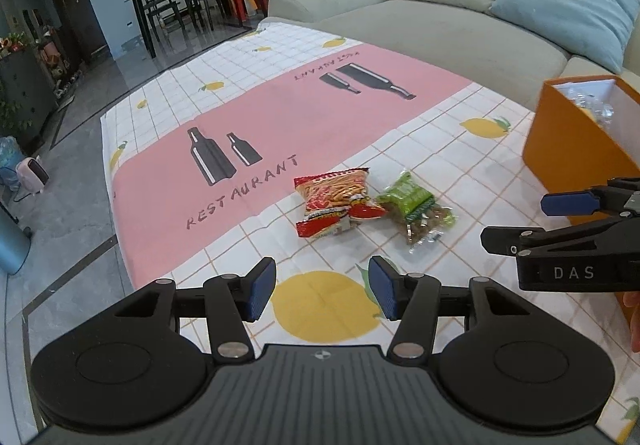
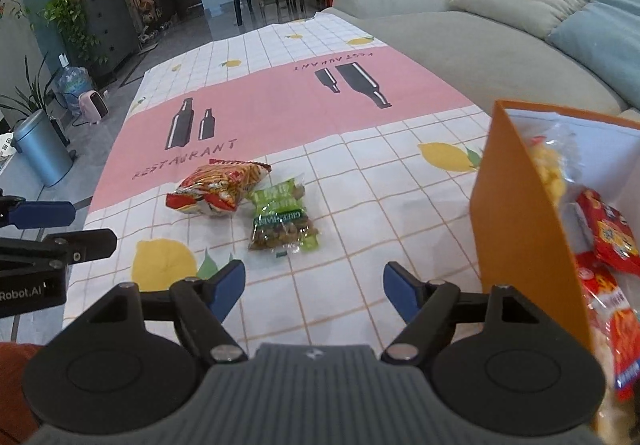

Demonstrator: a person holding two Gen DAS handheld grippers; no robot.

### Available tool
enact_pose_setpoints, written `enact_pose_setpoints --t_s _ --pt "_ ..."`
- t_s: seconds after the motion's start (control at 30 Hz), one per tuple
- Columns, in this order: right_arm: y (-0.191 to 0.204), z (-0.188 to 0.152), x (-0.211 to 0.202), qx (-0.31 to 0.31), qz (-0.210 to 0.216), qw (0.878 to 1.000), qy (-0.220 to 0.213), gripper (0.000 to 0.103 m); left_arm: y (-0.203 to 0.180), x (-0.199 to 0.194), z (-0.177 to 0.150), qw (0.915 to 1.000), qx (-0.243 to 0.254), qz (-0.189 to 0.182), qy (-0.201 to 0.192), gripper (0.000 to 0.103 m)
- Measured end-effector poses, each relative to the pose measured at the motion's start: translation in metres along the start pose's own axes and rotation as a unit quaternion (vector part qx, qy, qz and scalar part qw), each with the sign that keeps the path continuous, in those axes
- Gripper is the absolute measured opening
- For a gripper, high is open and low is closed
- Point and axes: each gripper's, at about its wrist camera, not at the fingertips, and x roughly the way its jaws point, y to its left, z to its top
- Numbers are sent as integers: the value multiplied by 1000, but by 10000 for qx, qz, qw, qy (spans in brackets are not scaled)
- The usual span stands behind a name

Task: Organize snacks
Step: 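Move both tools back toward the green raisin bag and Mimi bag, then grasp the green raisin bag with the right tool while the left grasps the red Mimi bag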

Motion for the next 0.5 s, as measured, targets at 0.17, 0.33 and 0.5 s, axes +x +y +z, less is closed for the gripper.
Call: enact_pose_setpoints --t_s 0.17,0.33,0.5 --pt "7 6 25 -180 130 9997 46 75 6 17 4 10000 33 -63 19 63" --pt "15 16 50 -360 192 9992 34 75 11 30 16 9996 -8 -245 -116 64" --pt "22 26 73 -533 220 9983 -45 73 15 46 32 9992 -163 -347 -117 71"
